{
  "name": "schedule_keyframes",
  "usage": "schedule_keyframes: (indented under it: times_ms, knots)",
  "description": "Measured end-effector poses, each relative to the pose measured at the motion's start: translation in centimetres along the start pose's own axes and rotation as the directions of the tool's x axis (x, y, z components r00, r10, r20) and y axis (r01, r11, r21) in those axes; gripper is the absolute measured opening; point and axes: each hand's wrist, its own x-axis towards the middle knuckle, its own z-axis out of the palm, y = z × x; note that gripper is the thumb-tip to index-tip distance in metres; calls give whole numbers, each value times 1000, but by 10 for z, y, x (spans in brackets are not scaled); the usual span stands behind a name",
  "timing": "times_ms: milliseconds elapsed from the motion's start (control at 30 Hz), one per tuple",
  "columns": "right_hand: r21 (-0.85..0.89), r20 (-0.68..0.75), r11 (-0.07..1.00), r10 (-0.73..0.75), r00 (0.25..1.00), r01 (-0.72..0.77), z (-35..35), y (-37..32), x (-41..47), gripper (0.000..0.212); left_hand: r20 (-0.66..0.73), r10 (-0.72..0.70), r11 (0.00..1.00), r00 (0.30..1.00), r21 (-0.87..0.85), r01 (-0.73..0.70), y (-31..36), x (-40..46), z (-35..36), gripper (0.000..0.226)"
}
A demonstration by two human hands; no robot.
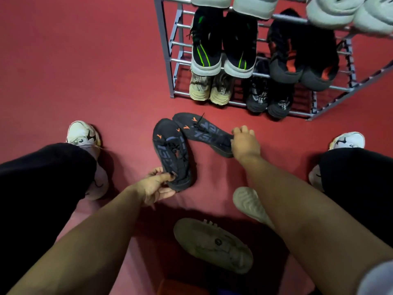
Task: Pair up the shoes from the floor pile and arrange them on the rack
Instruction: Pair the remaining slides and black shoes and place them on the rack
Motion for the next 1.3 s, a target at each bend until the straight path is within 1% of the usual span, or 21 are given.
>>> schedule_keyframes:
  times_ms: [100, 267, 367, 500, 600, 700, 767, 800, 833, 867, 900, 933, 967, 1000, 1067, 1133, 1167, 1200, 1233, 1267, 1300]
  knots:
    - [62, 84, 995, 71, 994, -76, 9, 5, 11, 31, -3, -39, 999, 999, 7, 39, -5, 8, 0, 24]
    - [175, 211, 971, 122, 970, -161, 23, -1, 27, 37, -36, -59, 998, 998, -21, 58, -6, 12, 17, 25]
    - [213, 231, 946, 192, 954, -242, 26, -3, 30, 39, -49, -53, 998, 997, -27, 51, -6, 13, 22, 26]
    - [191, 290, 947, 196, 937, -258, 35, -11, 12, 42, -84, -34, 999, 996, -32, 31, -7, 15, 25, 32]
    - [204, 245, 940, 222, 944, -274, 42, -24, -21, 39, -136, 1, 1000, 991, -25, -4, -8, 17, 32, 31]
    - [254, 215, 907, 285, 934, -336, 44, -37, -49, 34, -195, 60, 998, 979, -24, -66, -7, 20, 36, 34]
    - [321, 277, 870, 291, 916, -374, 47, -39, -63, 39, -190, 80, 996, 978, -17, -85, -6, 19, 39, 37]
    - [389, 324, 828, 287, 901, -404, 48, -40, -69, 39, -189, 86, 996, 978, -14, -90, -4, 18, 40, 34]
    - [487, 377, 750, 282, 882, -447, 49, -40, -73, 37, -191, 92, 995, 977, -10, -95, -2, 16, 40, 30]
    - [603, 439, 608, 286, 852, -515, 45, -40, -77, 36, -192, 96, 995, 977, -4, -99, 1, 15, 39, 26]
    - [678, 501, 463, 278, 820, -571, 38, -41, -81, 40, -189, 100, 995, 977, 14, -99, 4, 13, 37, 24]
    - [722, 555, 330, 248, 794, -608, 30, -40, -84, 49, -177, 99, 995, 979, 44, -92, 6, 10, 34, 24]
    - [738, 591, 257, 200, 782, -624, 22, -39, -86, 57, -159, 95, 994, 983, 77, -84, 9, 7, 30, 23]
    - [740, 610, 244, 147, 778, -627, 15, -38, -88, 61, -138, 95, 991, 986, 103, -81, 11, 3, 27, 22]
    - [735, 604, 328, 82, 793, -594, 2, -38, -93, 60, -105, 109, 984, 988, 149, -92, 16, -7, 25, 18]
    - [713, 555, 460, 92, 827, -530, -2, -35, -98, 54, -84, 147, 976, 986, 175, -130, 17, -15, 29, 17]
    - [691, 523, 536, 91, 848, -484, 0, -31, -101, 53, -78, 174, 973, 982, 167, -159, 15, -16, 32, 22]
    - [660, 501, 611, 75, 862, -437, 4, -26, -104, 52, -85, 204, 968, 975, 167, -188, 12, -14, 36, 31]
    - [626, 491, 673, 55, 870, -395, 5, -20, -108, 52, -113, 241, 956, 964, 200, -215, 7, -9, 39, 40]
    - [579, 478, 734, 48, 877, -356, 9, -12, -112, 52, -171, 281, 929, 945, 296, -222, 1, -5, 41, 45]
    - [526, 463, 790, 45, 885, -314, 12, -3, -116, 51, -243, 323, 878, 915, 438, -194, -7, -1, 44, 46]
